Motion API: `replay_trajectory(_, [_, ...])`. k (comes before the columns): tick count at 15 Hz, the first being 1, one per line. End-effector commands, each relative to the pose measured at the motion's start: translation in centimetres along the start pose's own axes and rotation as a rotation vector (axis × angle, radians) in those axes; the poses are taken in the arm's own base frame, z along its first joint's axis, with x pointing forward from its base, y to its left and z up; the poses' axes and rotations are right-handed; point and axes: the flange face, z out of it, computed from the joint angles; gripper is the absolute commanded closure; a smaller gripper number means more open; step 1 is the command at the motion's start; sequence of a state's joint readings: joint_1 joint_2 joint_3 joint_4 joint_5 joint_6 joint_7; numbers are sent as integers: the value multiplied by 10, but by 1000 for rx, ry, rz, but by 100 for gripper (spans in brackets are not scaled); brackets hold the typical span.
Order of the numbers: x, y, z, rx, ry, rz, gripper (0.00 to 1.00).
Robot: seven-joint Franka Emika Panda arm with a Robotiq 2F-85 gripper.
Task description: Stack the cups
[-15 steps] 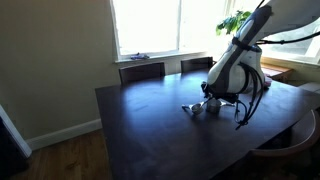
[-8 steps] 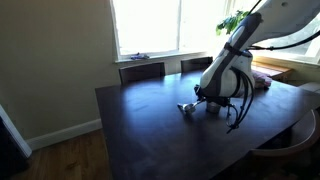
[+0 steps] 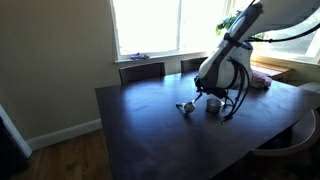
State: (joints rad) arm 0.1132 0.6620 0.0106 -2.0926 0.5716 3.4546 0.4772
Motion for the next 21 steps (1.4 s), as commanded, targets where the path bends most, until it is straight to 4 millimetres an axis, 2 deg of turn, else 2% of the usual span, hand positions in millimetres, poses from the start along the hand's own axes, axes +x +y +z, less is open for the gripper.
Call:
replay_trajectory(1, [5, 9, -18, -18, 9, 14, 97])
replay_trajectory(4, [6, 15, -20, -26, 5, 1, 97])
replay_trajectory(21, [-19, 50, -23, -92, -47, -60, 97])
